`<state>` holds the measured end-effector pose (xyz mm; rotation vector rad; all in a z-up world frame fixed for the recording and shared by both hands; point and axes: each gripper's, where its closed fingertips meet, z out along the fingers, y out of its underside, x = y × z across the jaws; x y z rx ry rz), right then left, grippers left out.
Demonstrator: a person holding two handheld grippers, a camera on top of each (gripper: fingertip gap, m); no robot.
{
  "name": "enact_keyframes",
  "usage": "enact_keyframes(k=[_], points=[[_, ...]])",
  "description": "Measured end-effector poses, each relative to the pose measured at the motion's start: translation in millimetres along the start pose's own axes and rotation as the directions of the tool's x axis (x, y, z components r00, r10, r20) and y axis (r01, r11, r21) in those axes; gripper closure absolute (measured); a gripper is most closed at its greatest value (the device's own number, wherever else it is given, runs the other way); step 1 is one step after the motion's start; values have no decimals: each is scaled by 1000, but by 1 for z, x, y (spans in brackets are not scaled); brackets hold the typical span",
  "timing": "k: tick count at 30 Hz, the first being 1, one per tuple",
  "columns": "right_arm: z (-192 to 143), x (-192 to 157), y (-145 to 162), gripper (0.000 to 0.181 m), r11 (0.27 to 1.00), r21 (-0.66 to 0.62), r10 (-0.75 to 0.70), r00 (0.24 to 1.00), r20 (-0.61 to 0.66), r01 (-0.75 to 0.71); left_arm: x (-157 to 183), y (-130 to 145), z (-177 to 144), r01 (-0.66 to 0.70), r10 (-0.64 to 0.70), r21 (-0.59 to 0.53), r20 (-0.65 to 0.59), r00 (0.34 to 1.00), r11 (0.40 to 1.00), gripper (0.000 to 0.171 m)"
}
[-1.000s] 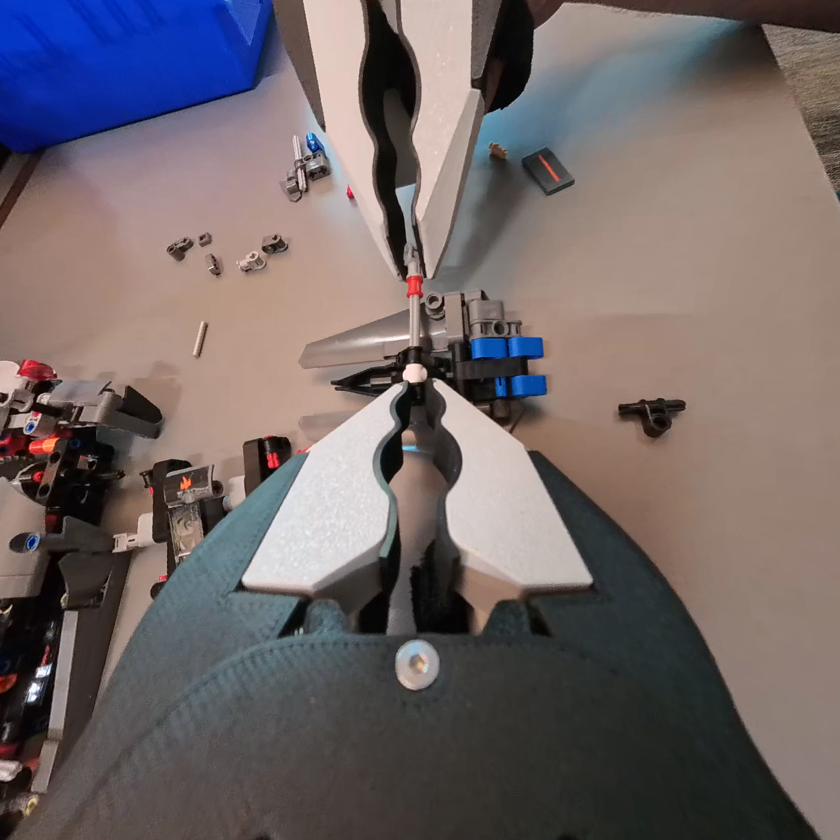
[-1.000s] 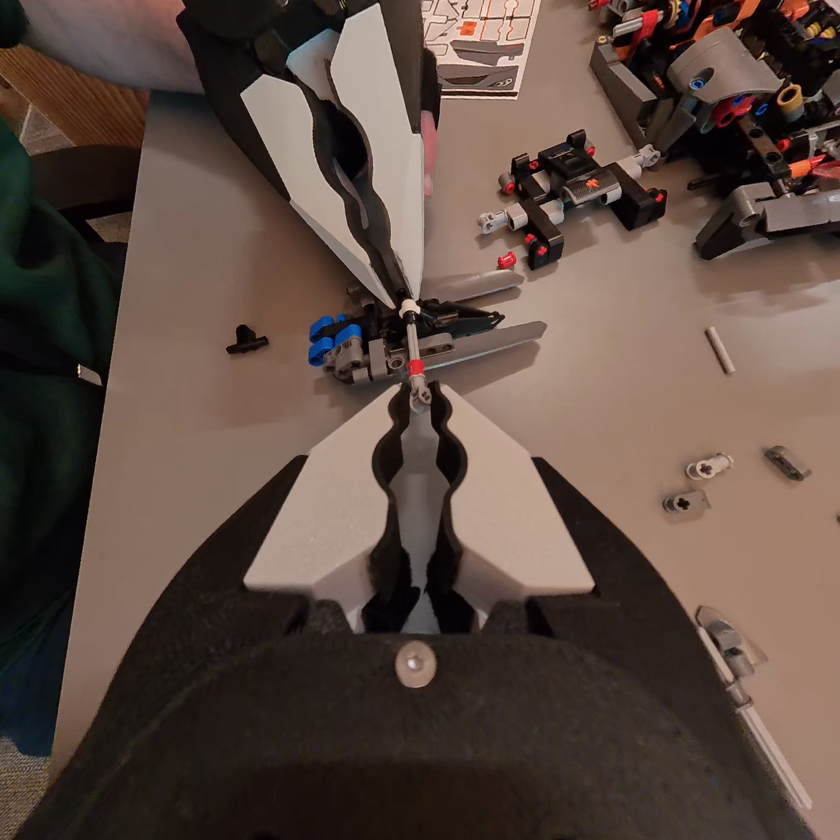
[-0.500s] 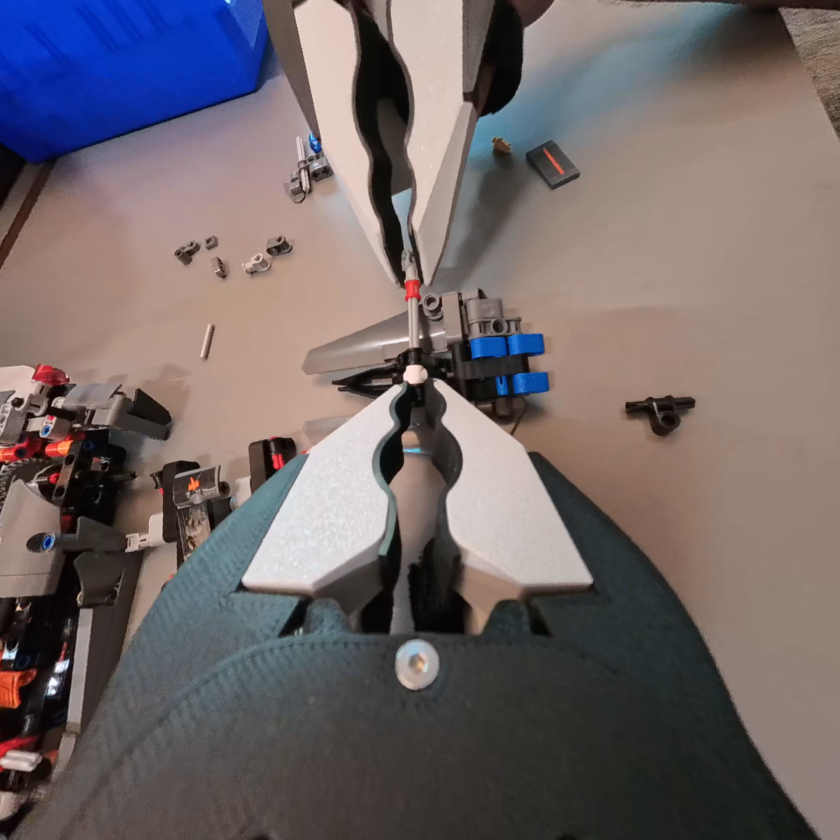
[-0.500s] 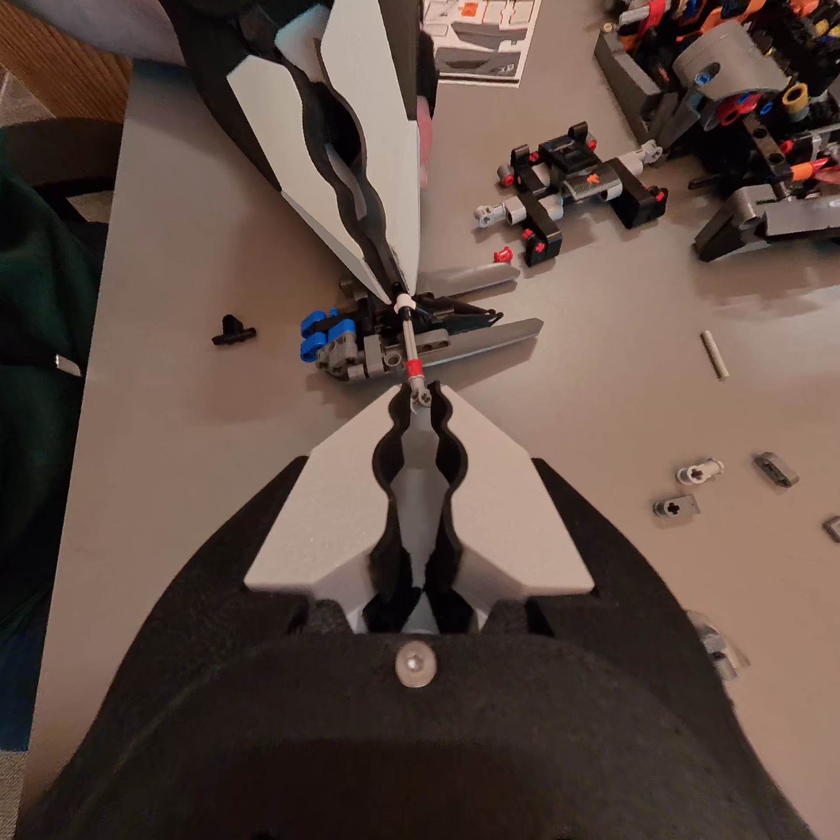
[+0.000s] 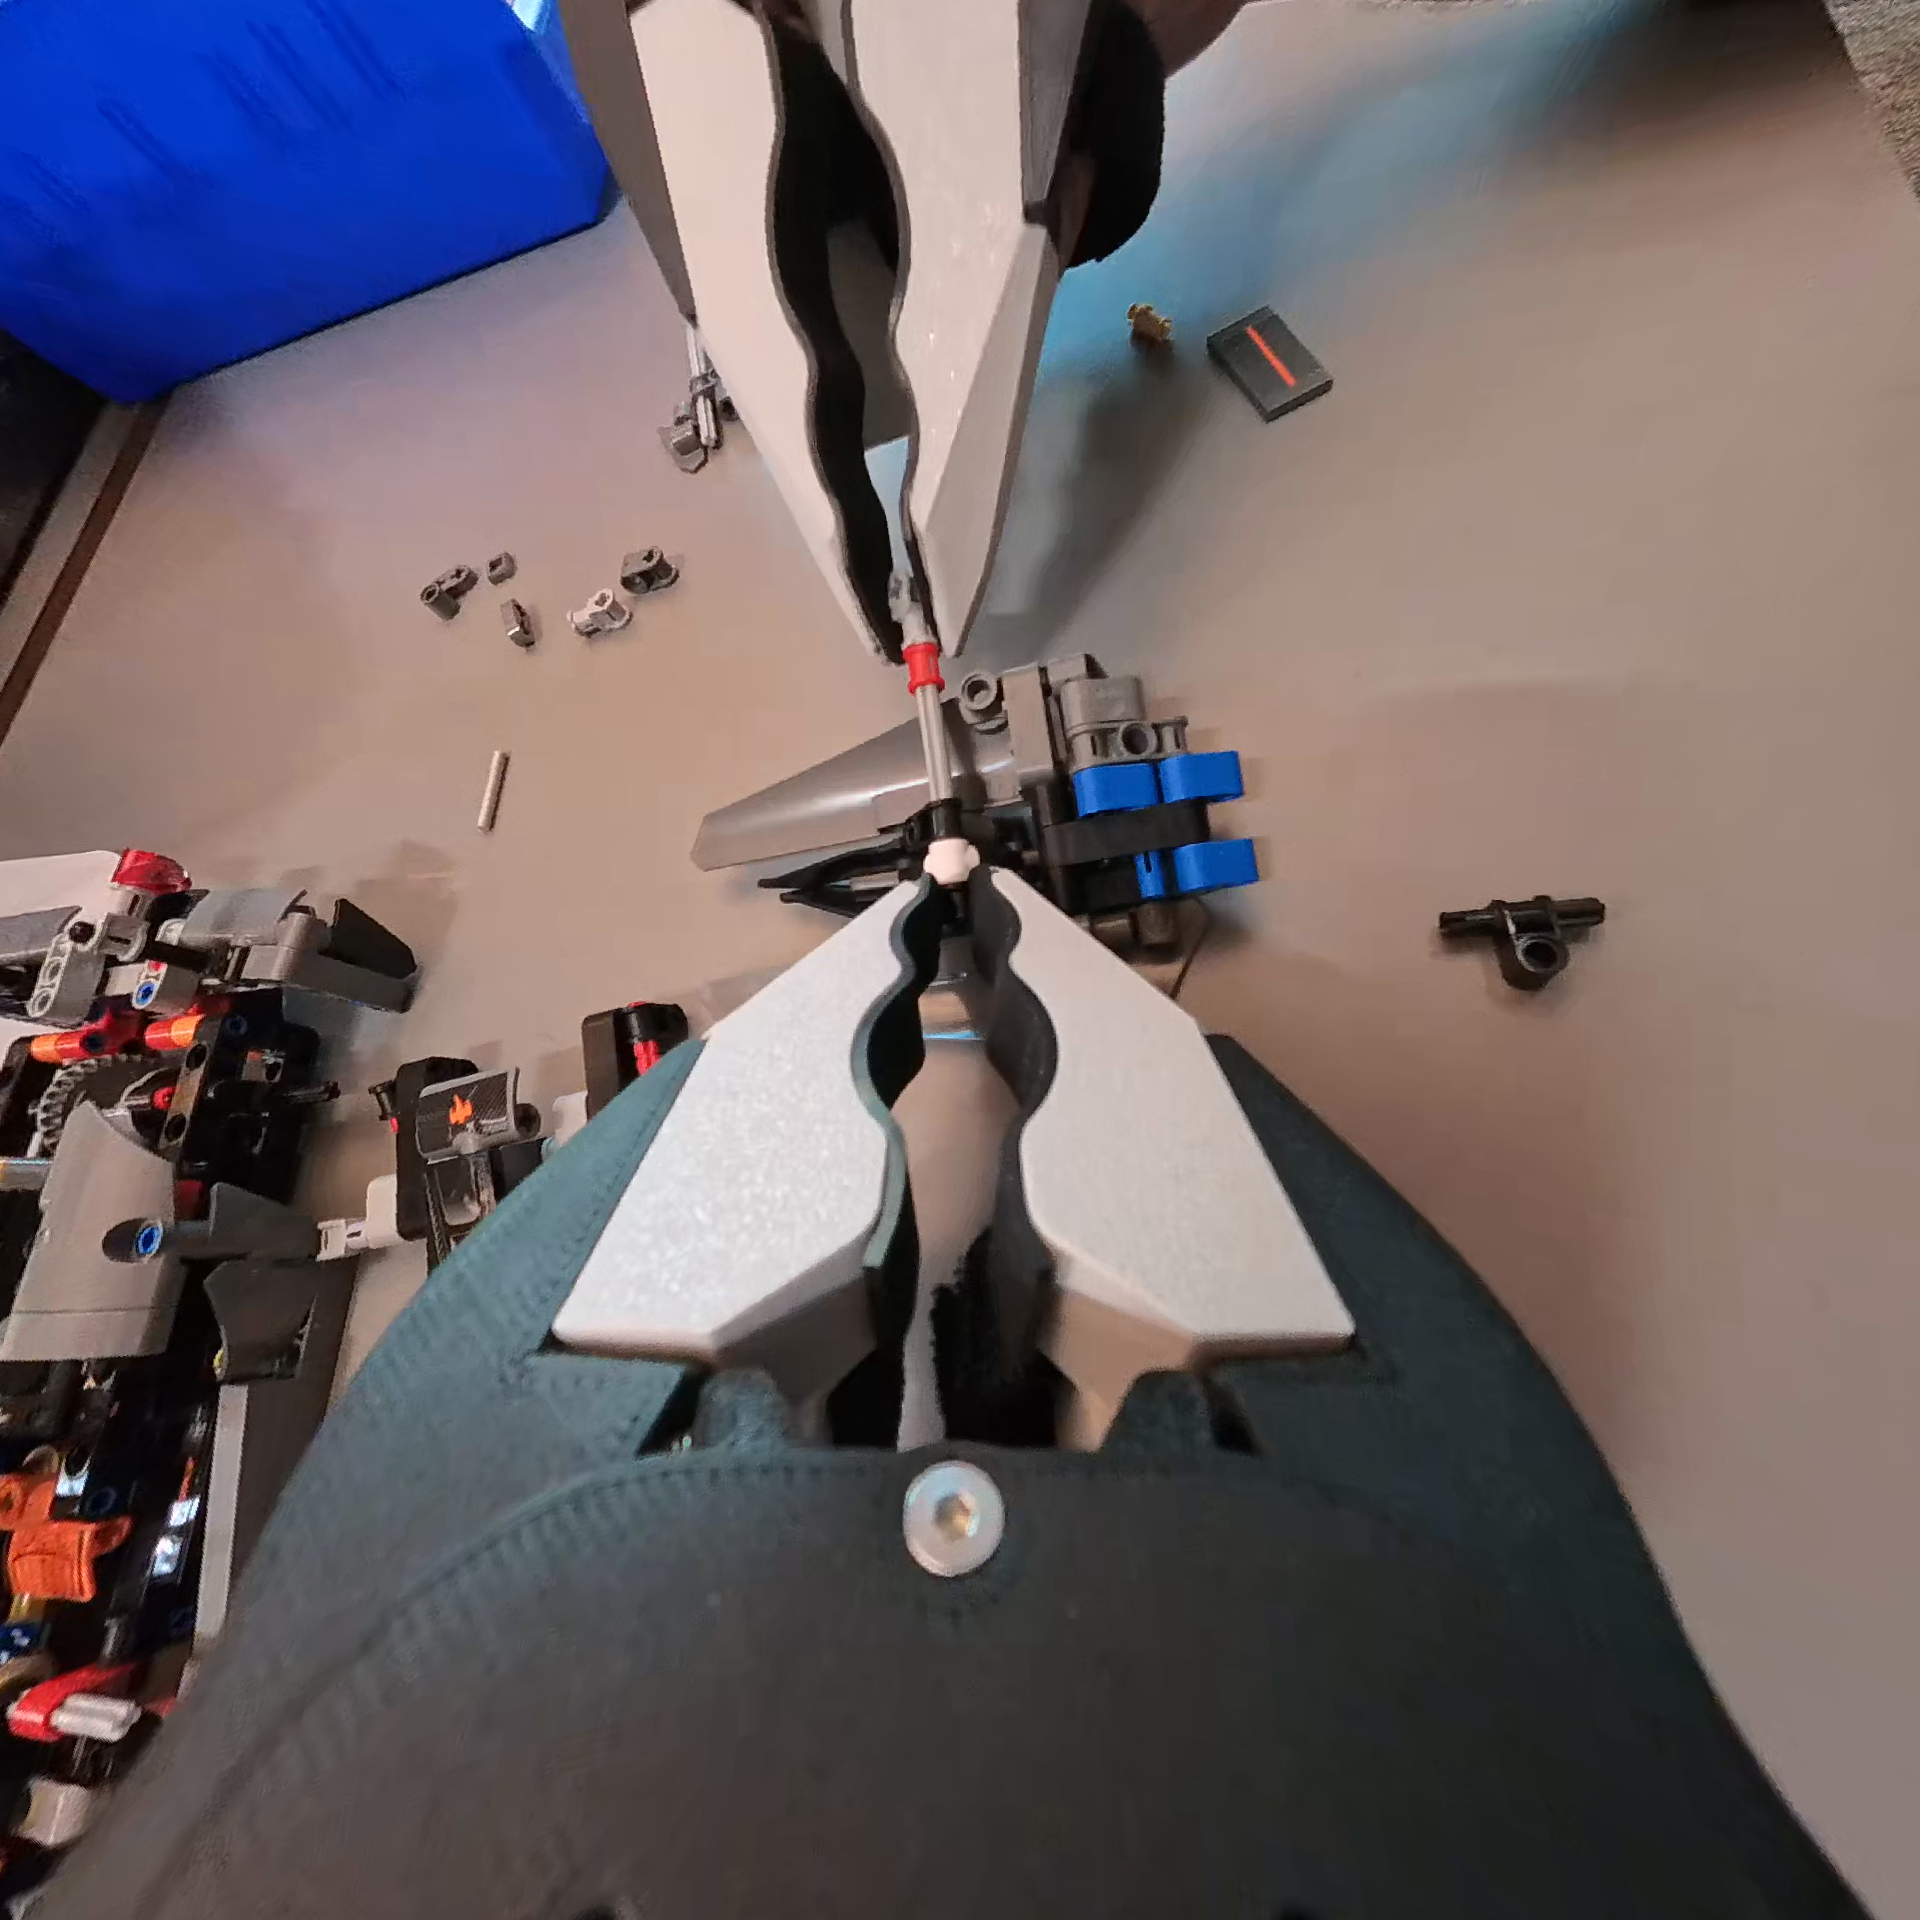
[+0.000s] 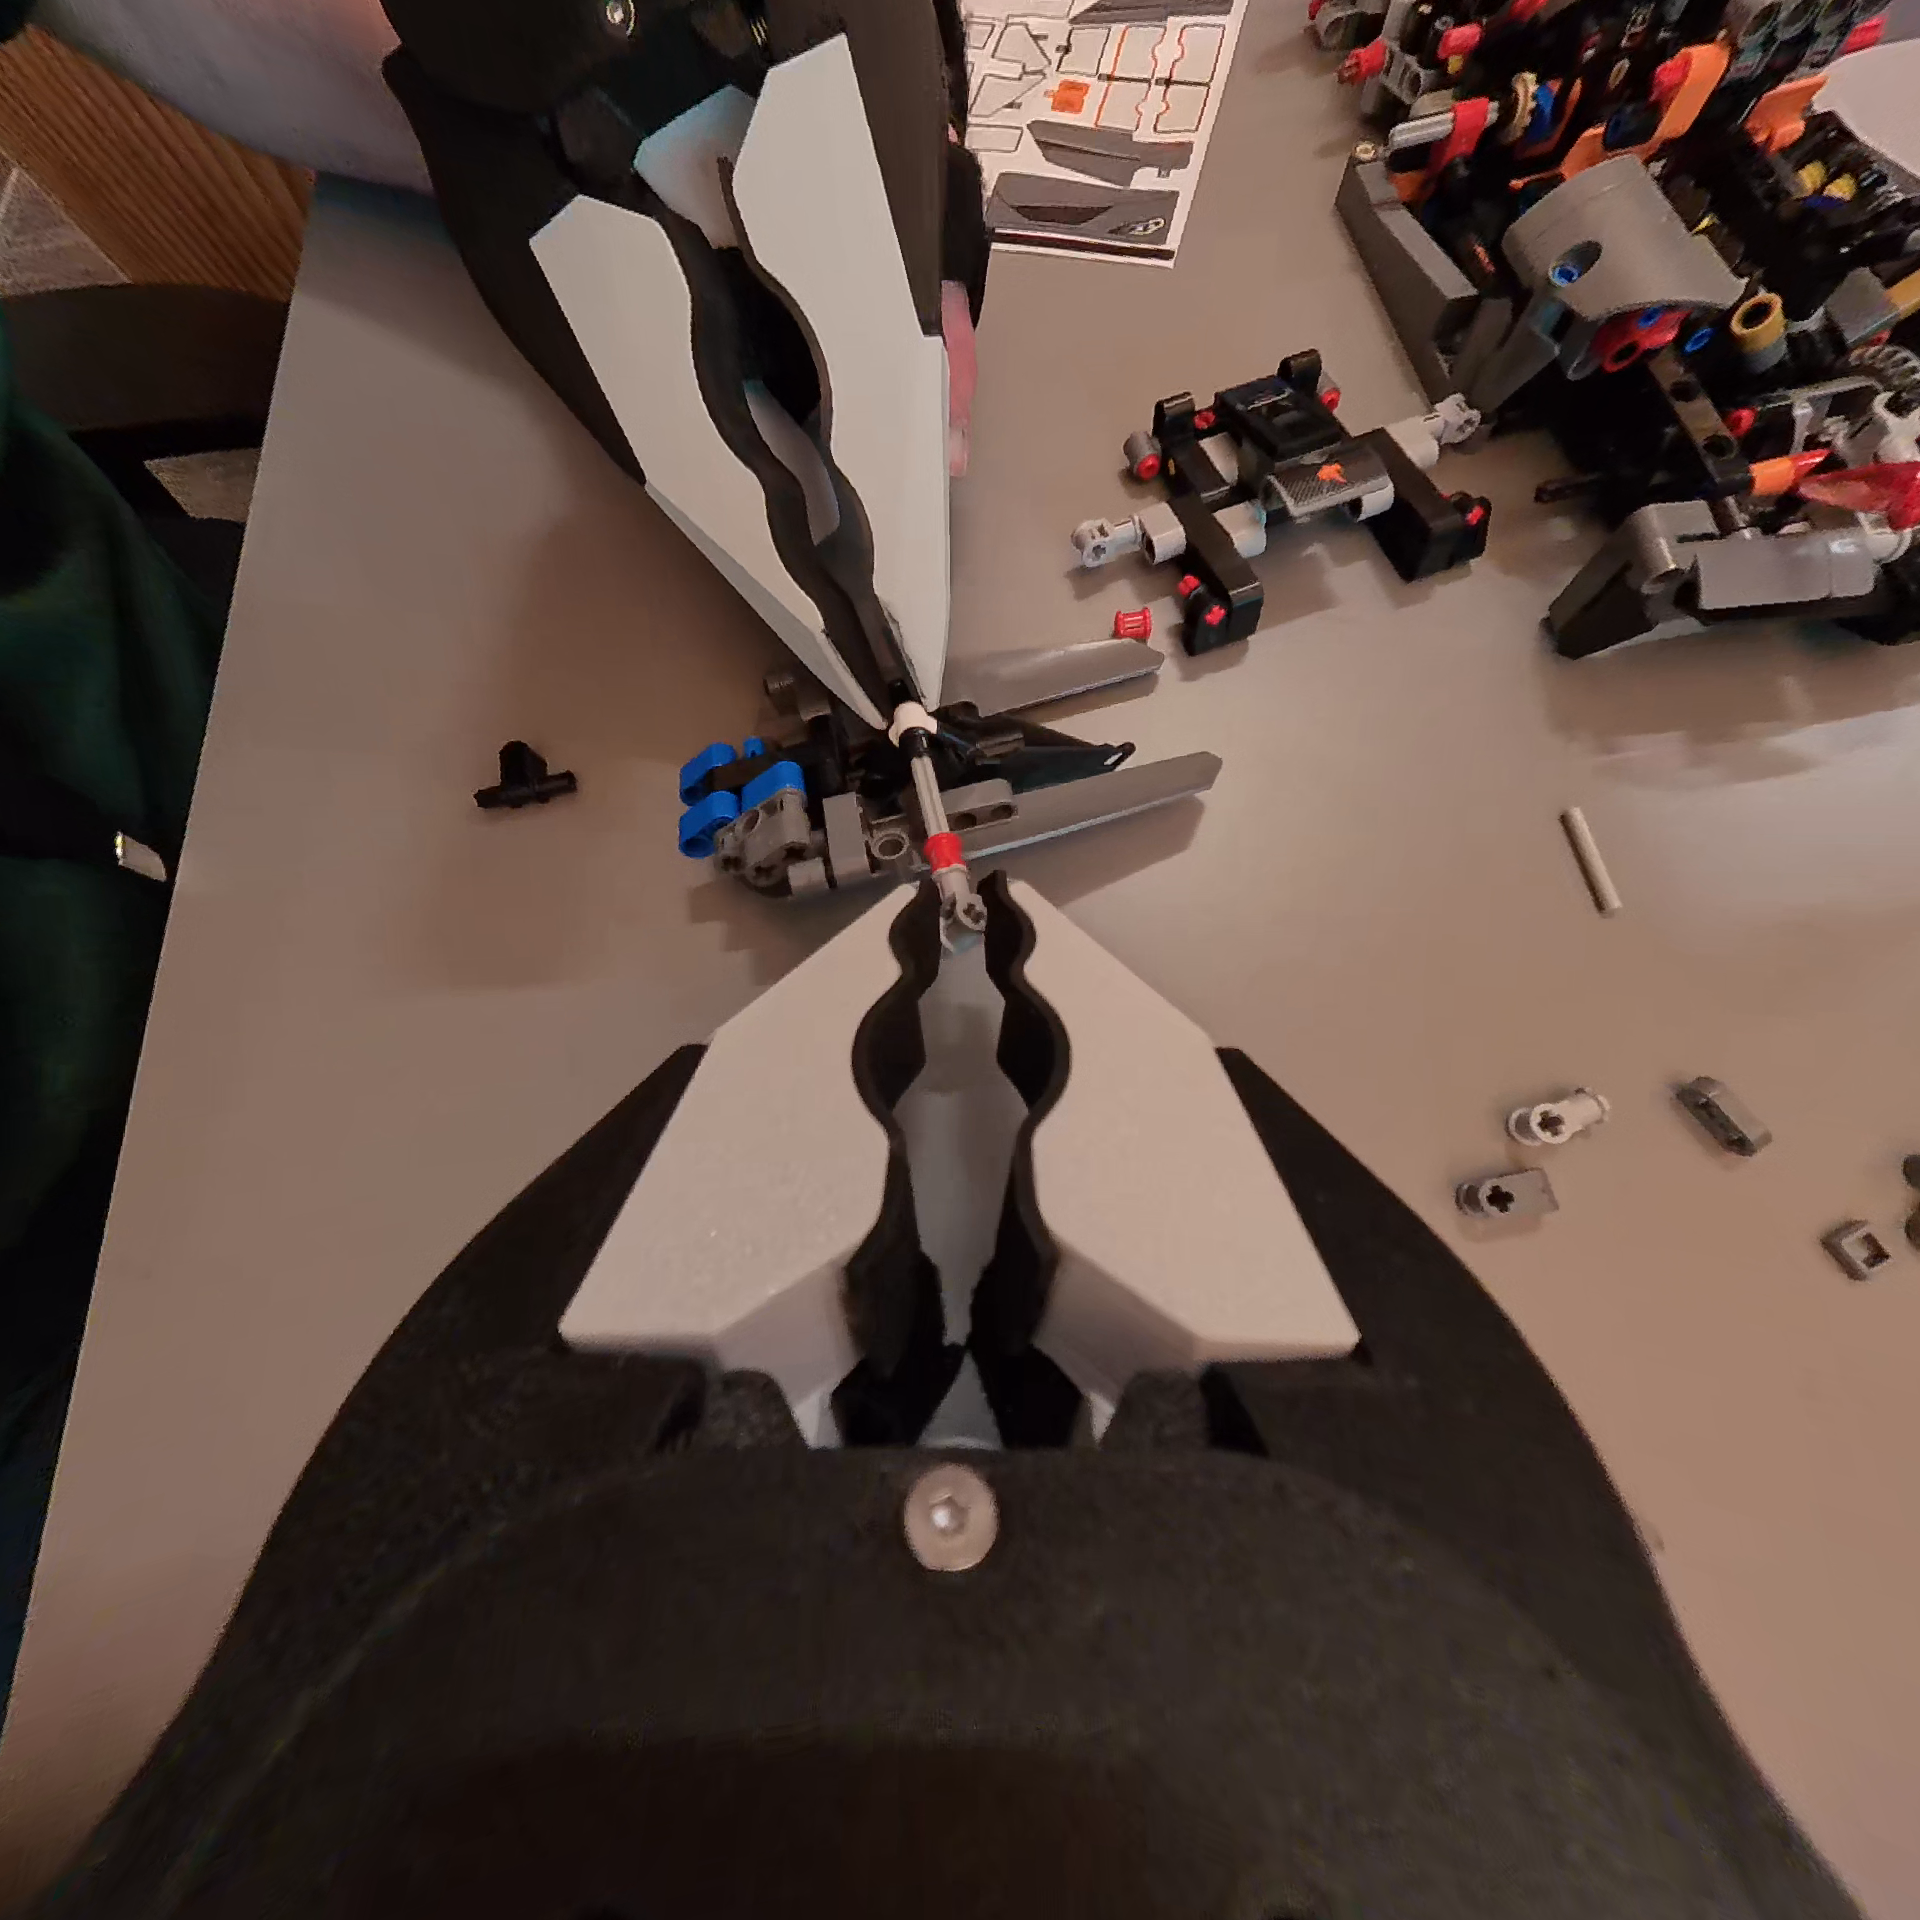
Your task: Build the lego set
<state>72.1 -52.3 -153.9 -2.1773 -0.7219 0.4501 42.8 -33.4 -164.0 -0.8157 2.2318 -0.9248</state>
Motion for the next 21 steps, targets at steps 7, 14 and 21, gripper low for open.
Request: enact_keyframes(k=[7, 14, 21], points=[[-3, -3, -10, 175, 999, 27, -25, 1000, 3, 25, 0, 1, 0, -13, 13, -7, 13, 1000, 1000, 169], [-1, 0, -5, 175, 999, -4, -33, 999, -11, 33, -1, 1, 1, -22, 22, -7, 24, 999, 1000, 168], [0, 5, 7, 175, 1000, -18, -14, 1000, -9, 14, -1, -3, 3, -23, 23, 10, 26, 999, 1000, 168]])
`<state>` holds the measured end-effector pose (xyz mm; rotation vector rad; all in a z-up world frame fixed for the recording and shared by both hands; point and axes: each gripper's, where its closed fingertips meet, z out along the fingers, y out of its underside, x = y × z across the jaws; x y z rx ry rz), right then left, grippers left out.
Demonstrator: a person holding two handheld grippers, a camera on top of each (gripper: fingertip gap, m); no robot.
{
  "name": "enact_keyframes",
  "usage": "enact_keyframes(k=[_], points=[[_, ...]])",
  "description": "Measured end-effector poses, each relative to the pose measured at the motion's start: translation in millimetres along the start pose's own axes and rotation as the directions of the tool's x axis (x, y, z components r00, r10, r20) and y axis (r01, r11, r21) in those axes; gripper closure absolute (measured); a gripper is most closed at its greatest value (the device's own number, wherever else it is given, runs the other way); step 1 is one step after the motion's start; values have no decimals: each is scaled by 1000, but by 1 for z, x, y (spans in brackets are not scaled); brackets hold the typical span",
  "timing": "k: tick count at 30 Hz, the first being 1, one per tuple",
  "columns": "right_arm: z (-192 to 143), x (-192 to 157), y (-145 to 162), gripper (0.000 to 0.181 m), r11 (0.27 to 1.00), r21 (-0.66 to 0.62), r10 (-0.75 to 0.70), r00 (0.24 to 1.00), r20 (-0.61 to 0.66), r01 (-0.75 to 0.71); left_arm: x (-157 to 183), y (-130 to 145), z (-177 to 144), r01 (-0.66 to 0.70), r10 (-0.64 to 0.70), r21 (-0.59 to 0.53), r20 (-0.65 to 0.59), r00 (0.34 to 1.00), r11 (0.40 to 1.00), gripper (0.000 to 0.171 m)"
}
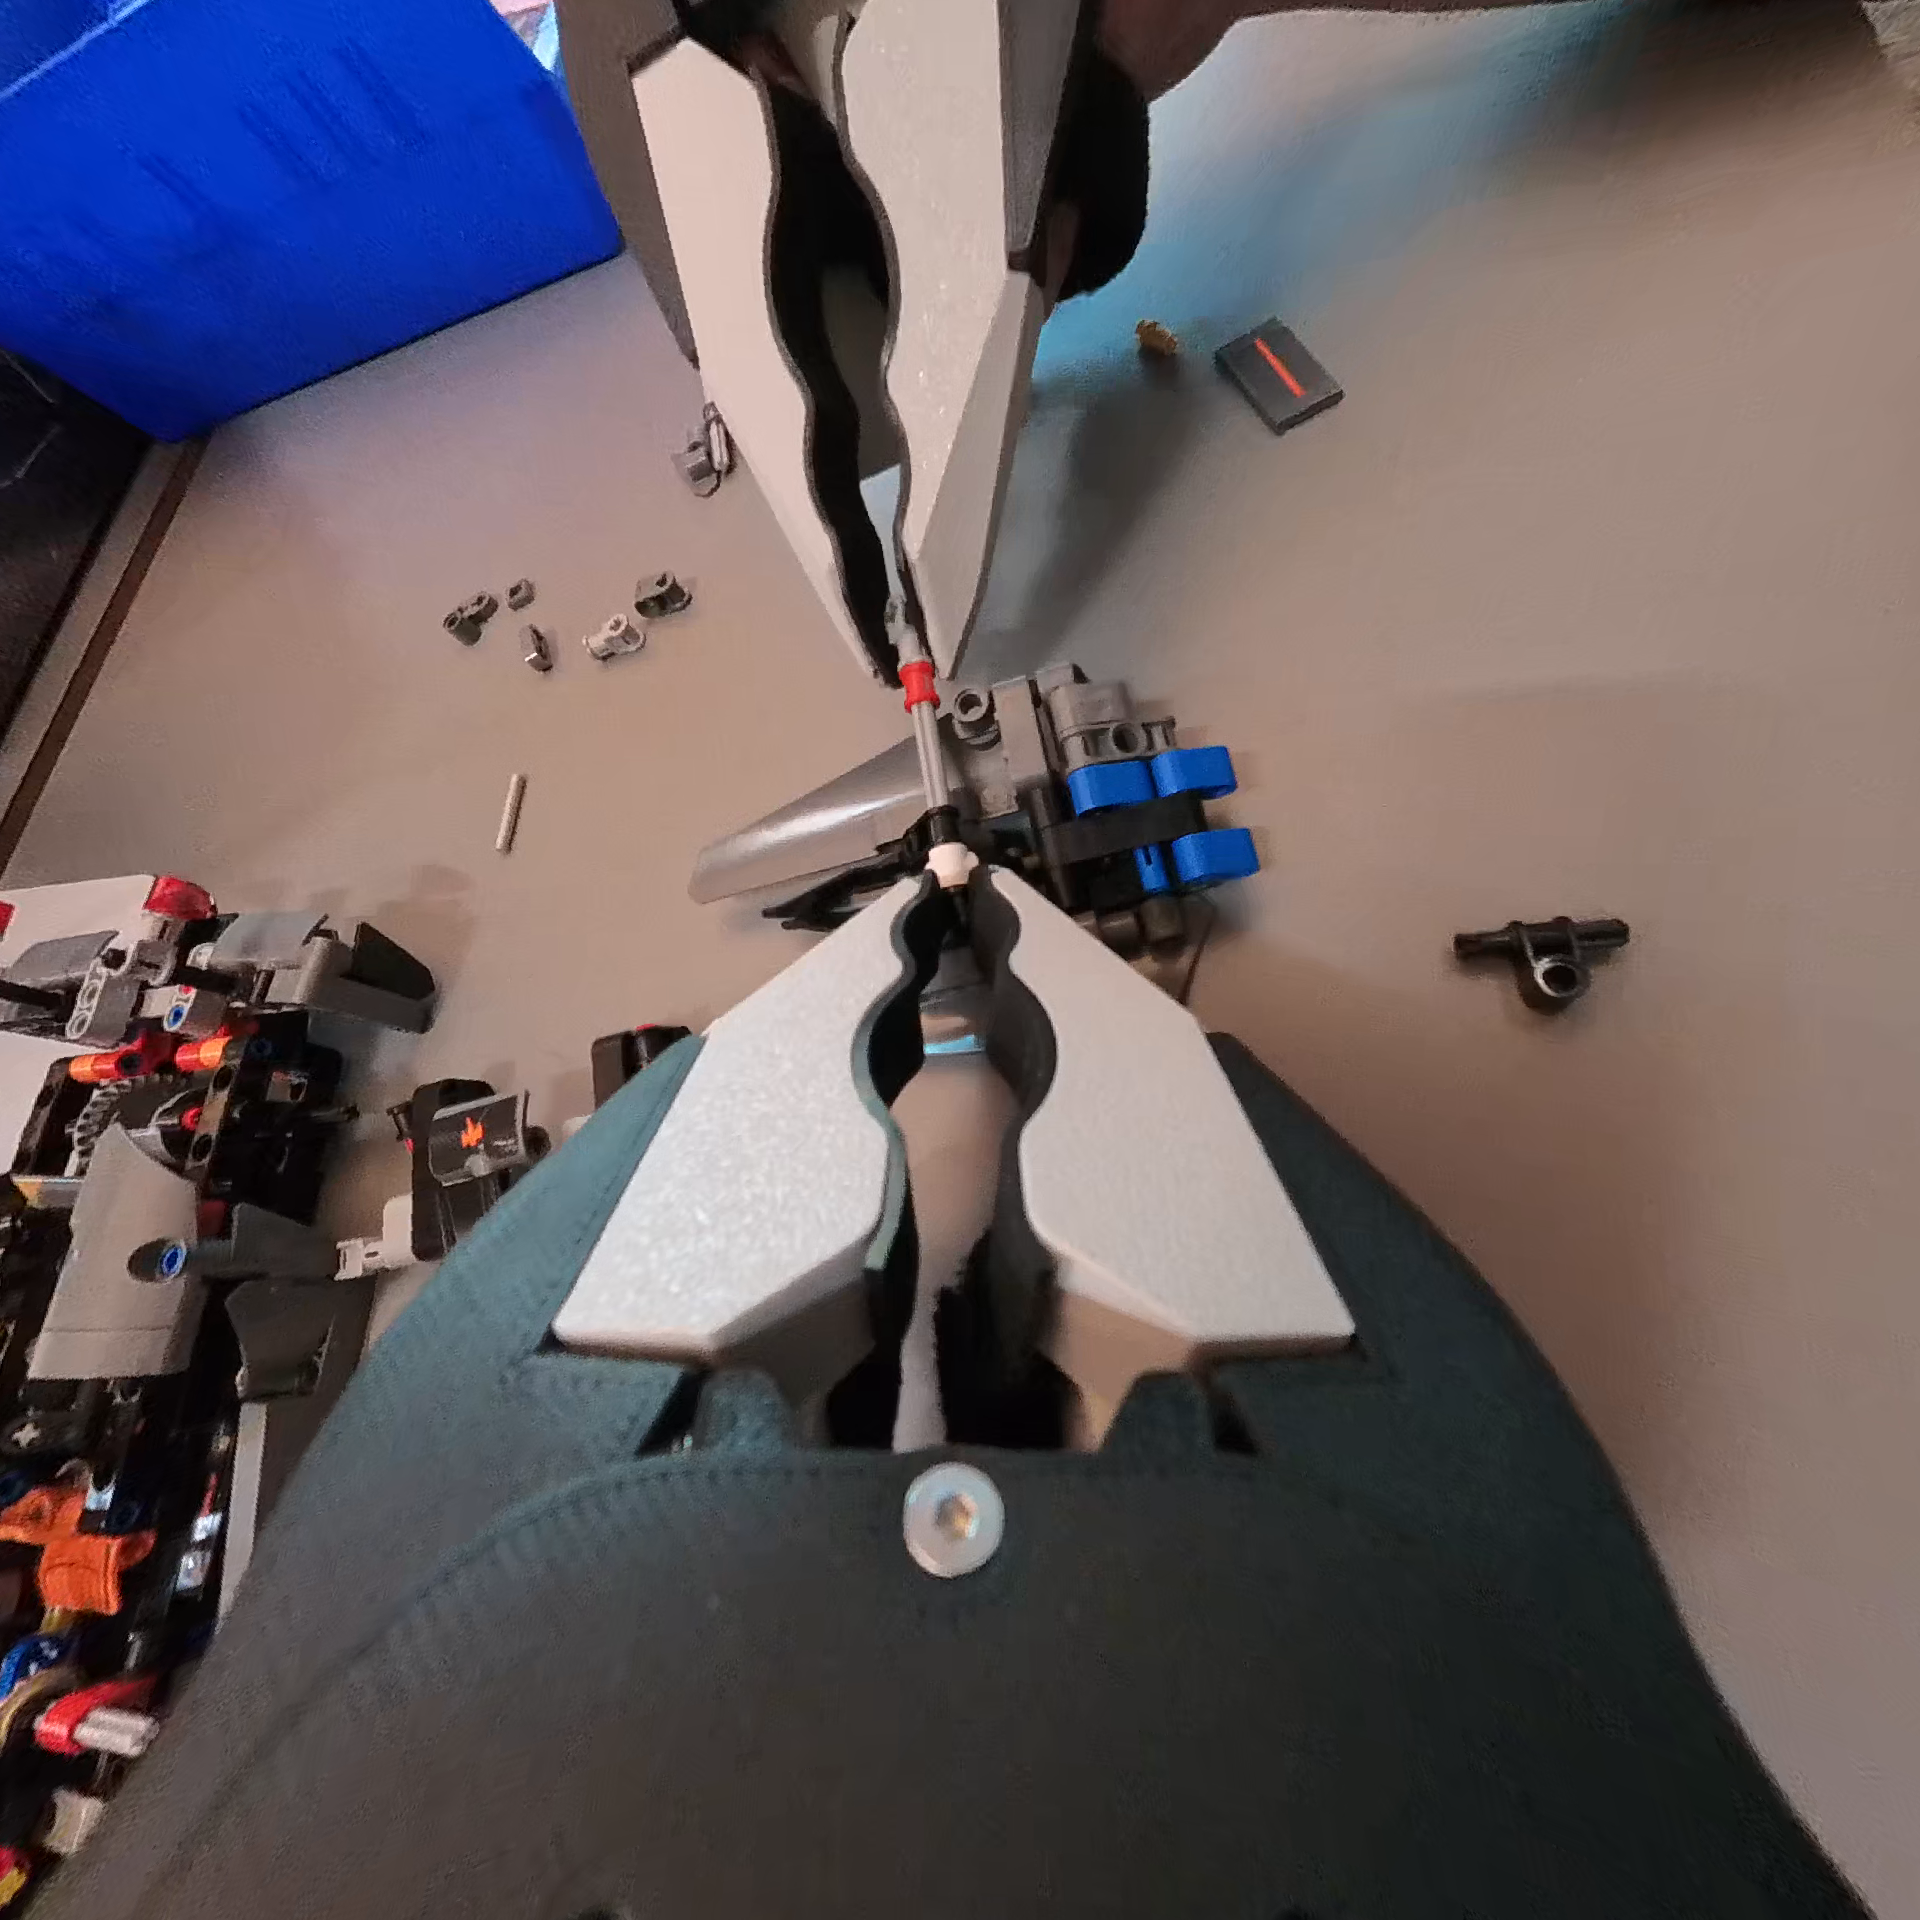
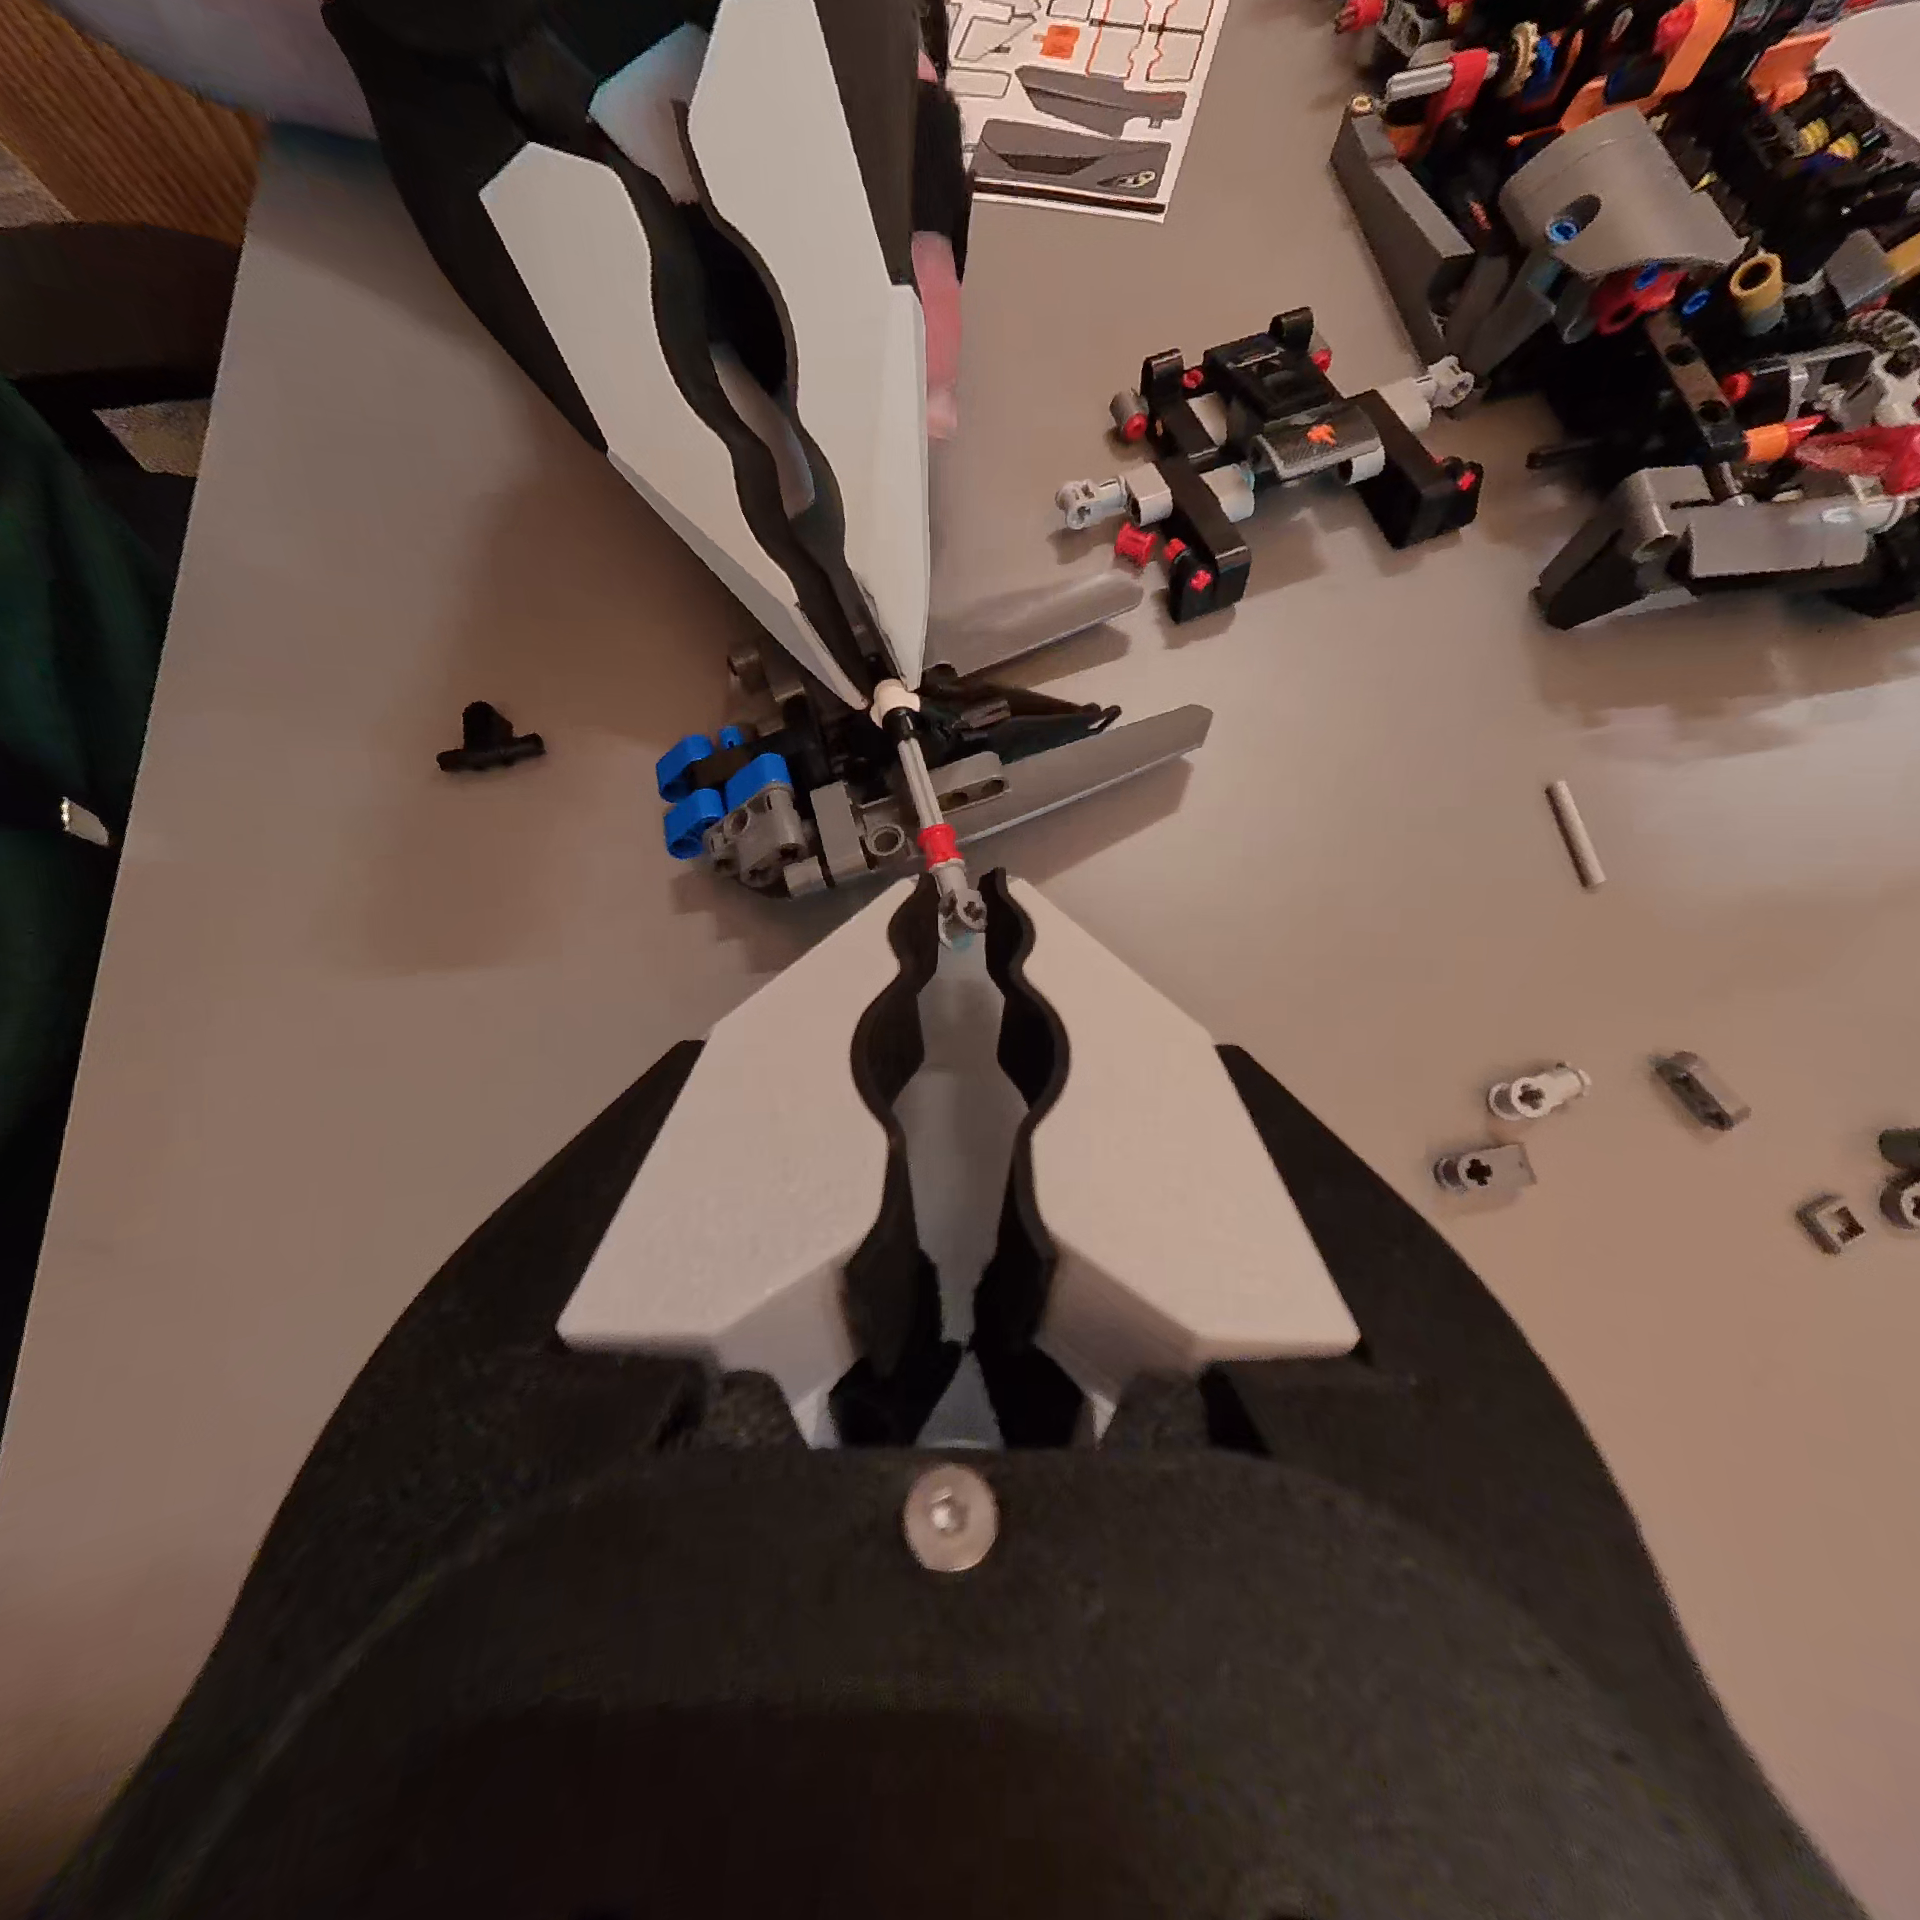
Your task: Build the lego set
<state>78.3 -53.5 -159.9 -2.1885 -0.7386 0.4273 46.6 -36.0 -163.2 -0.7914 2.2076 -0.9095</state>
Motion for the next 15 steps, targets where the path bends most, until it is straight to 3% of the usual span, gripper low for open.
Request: enact_keyframes(k=[4, 9, 15], points=[[1, 0, 4, 175, 1000, 14, 9, 1000, 10, -10, 1, -3, -2, 15, -15, 29, -26, 1000, 999, 168], [3, -1, 4, 175, 1000, 31, 6, 1000, 27, -7, 1, 3, -4, 39, -39, 10, -52, 998, 999, 154], [4, -2, 0, 175, 999, 50, 4, 999, 43, -7, 0, 7, -2, 45, -46, -15, -87, 995, 999, 159]])
